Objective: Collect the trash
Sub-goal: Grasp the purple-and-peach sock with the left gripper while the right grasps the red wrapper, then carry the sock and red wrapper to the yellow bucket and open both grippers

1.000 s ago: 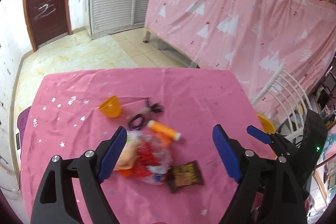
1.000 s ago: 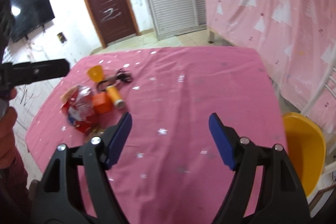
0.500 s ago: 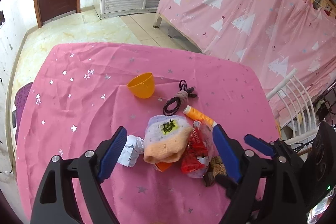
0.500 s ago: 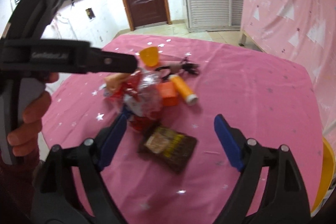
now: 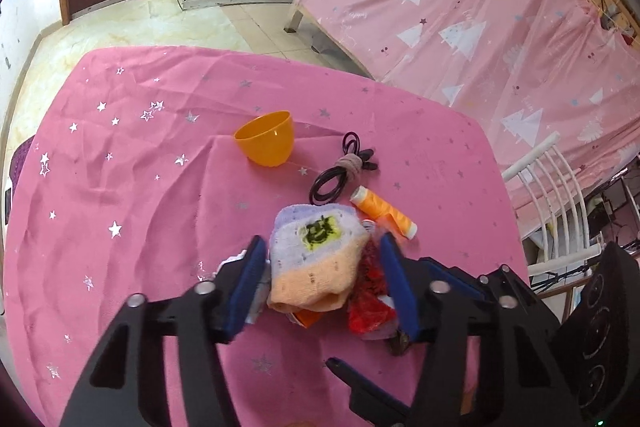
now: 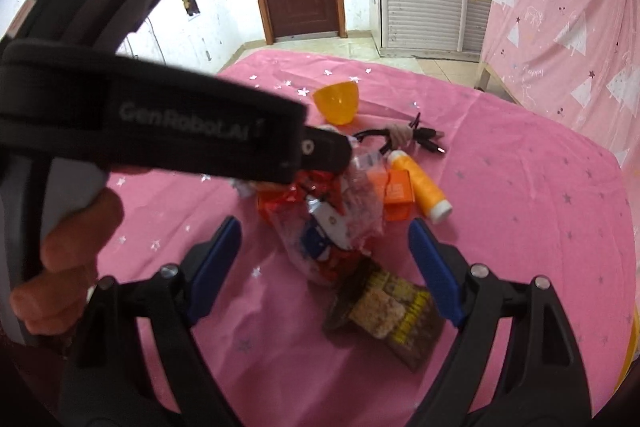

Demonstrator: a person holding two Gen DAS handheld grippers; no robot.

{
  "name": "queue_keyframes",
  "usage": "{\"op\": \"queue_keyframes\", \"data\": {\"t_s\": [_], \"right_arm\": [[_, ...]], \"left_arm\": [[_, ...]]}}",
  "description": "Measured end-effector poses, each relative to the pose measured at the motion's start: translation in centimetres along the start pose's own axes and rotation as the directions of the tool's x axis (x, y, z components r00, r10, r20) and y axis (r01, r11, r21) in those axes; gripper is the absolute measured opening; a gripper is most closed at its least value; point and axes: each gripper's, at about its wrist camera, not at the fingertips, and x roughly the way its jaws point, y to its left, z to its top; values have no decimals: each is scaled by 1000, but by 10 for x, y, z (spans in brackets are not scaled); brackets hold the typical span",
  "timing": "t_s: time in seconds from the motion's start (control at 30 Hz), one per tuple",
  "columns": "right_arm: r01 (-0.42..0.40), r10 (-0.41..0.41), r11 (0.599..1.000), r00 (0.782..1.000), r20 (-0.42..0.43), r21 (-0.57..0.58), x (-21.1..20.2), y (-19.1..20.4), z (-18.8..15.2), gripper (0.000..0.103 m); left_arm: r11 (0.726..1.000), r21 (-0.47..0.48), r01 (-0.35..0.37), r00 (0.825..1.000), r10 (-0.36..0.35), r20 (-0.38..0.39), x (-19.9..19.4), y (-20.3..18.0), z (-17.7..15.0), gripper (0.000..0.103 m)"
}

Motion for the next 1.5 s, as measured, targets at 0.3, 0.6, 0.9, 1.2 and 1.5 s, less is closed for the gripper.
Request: {"op": "queue_keyframes", "data": {"t_s": [0.3,0.6,0.9,1.2,1.5], "right_arm": [[11,-11,1000,1000,-22,-5,10,1,3,50],[54,-54,996,999,5,68,-2,-20,6,43],[59,-69,989,995,66,138,-15,-38,6,43],[22,-40,992,989,140,126,-28,-32,3,43],[44,-76,985,978,194,164,-51,-51,3,43]], "left_arm": [[996,-63,58,998,-58,9,-8,14,-3,49],[997,-49,61,998,-60,22,-12,10,-4,49],[999,19,-45,999,45,15,0,-7,-8,22],[994,42,-99,990,94,108,-31,-16,-4,11],[992,63,-109,982,97,165,-57,-33,1,11]]}}
